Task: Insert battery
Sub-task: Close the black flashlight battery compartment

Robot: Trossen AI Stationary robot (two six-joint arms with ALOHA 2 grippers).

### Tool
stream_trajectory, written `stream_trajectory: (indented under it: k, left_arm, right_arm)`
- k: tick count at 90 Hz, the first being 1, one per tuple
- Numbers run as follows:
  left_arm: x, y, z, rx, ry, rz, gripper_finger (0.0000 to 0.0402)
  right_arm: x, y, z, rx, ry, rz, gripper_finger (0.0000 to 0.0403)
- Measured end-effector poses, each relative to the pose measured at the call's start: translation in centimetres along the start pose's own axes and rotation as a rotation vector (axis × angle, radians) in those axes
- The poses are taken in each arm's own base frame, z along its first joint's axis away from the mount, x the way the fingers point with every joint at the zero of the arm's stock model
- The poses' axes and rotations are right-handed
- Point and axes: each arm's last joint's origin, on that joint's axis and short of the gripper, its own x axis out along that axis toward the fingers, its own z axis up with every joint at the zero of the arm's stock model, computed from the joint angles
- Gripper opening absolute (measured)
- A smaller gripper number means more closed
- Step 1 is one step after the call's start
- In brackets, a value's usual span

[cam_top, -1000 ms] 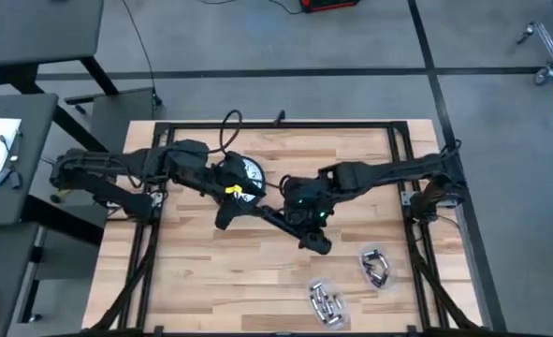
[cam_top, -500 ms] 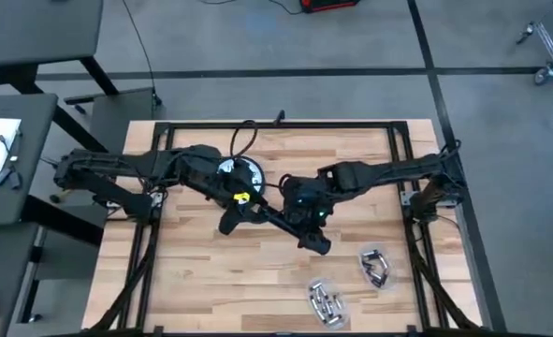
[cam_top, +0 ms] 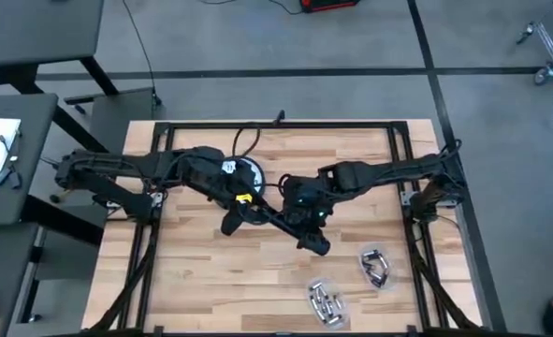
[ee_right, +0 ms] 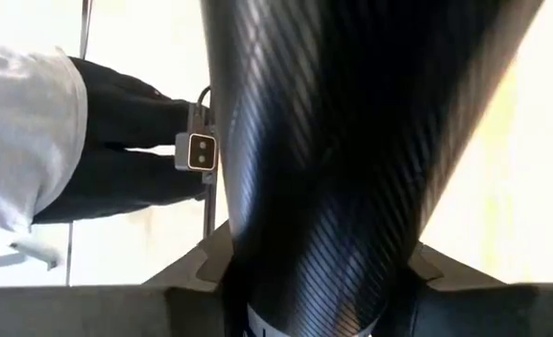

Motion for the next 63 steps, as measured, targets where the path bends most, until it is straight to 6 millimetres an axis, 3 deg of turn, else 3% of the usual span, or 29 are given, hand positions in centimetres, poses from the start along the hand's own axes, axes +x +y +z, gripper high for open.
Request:
stream_trajectory:
  k: [24, 45, 63]
  left_arm:
    - [0.0, -0.09, 0.14, 0.005, -0.012, -0.016, 0.0184]
    - [0.0, -0.12, 0.07, 0.024, 0.0, -0.03, 0.0134]
    - [-0.01, -0.4, 0.08, 0.088, 0.006, -0.075, 0.0132]
  right_arm:
    - [-0.01, 0.0, 0.04, -0.002, -0.003, 0.002, 0.0134]
    - [-0.01, 0.02, 0.06, -0.006, -0.005, 0.006, 0.0134]
    - [-0.04, 0.26, 0.3, -0.013, -0.012, 0.078, 0.0134]
